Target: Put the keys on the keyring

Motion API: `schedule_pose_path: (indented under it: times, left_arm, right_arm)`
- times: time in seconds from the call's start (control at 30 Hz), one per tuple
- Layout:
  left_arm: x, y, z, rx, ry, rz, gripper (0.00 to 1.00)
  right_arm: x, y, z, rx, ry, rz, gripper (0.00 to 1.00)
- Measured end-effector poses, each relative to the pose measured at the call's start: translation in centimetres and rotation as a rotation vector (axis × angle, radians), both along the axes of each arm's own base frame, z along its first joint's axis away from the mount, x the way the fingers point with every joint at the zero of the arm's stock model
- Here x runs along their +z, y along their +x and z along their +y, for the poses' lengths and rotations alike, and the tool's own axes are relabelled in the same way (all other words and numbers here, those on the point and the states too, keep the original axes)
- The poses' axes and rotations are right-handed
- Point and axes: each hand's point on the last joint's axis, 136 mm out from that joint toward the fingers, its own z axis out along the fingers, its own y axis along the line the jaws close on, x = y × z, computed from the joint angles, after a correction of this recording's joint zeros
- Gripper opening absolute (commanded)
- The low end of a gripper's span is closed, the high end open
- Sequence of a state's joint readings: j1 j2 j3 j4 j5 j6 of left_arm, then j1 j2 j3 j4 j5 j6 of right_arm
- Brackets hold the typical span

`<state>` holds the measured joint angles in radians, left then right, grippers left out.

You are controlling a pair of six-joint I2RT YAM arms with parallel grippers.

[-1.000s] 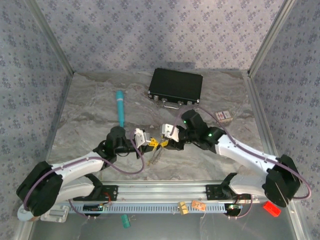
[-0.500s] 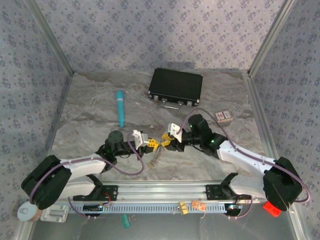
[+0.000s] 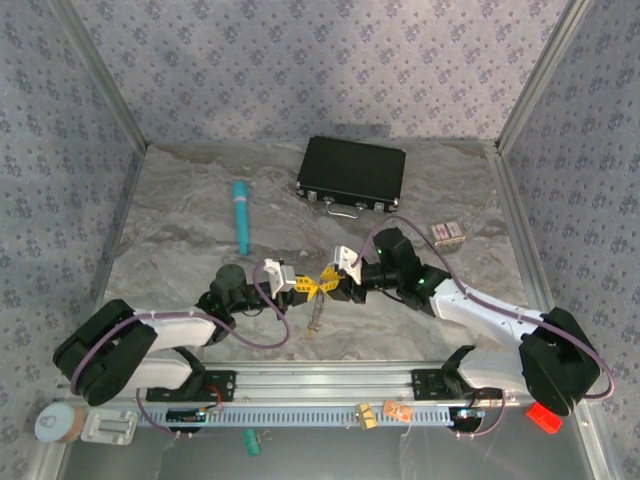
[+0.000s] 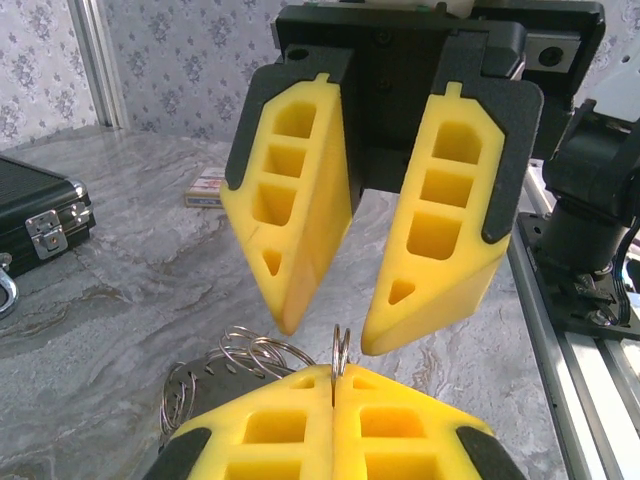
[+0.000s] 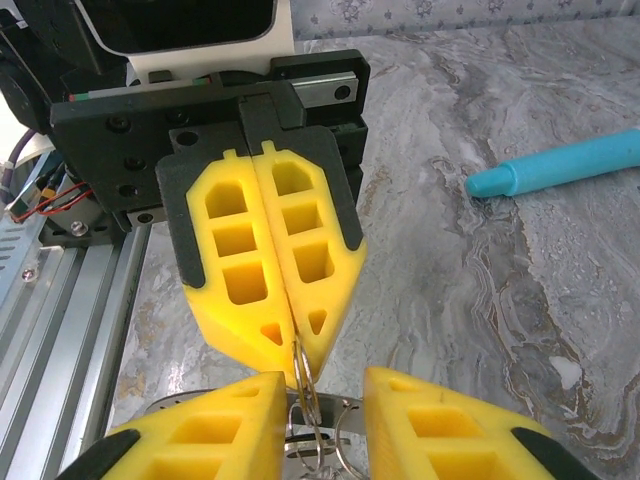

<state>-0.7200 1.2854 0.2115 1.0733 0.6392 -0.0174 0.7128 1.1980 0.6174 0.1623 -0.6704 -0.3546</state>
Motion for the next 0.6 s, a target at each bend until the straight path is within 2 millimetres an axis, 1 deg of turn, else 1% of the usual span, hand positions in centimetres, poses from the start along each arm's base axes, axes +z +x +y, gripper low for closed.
schedule_pose_path:
  times: [0.1, 0.37, 0.5, 0.53, 0.6]
  left_arm:
    - [-0.09, 0.07, -0.07, 0.001, -0.012, 0.009, 0.0]
    - [0.41, 0.26, -0.36, -0.005, -0.055, 0.013, 0.0]
    - [0.44, 0.13, -0.47, -0.017, -0.063, 0.019, 0.0]
    - [0.49, 0.1, -0.48, -0.019, -0.066, 0.021, 0.0]
    - [0.59, 0.13, -0.47, -0.018, -0.07, 0.02, 0.0]
  right_arm:
    - [0.01, 0.06, -0.03, -0.002, 0.0, 0.0, 0.22]
    - [-0.1, 0.23, -0.12, -0.007, -0.003, 0.002, 0.21]
    - [-0.35, 0.2, -0.22, -0.007, -0.013, 0.009, 0.19]
    - [-0.33, 0.19, -0.21, -0.005, -0.013, 0.007, 0.17]
    - [-0.26, 0.21, -0.18, -0.002, -0.015, 0.003, 0.1]
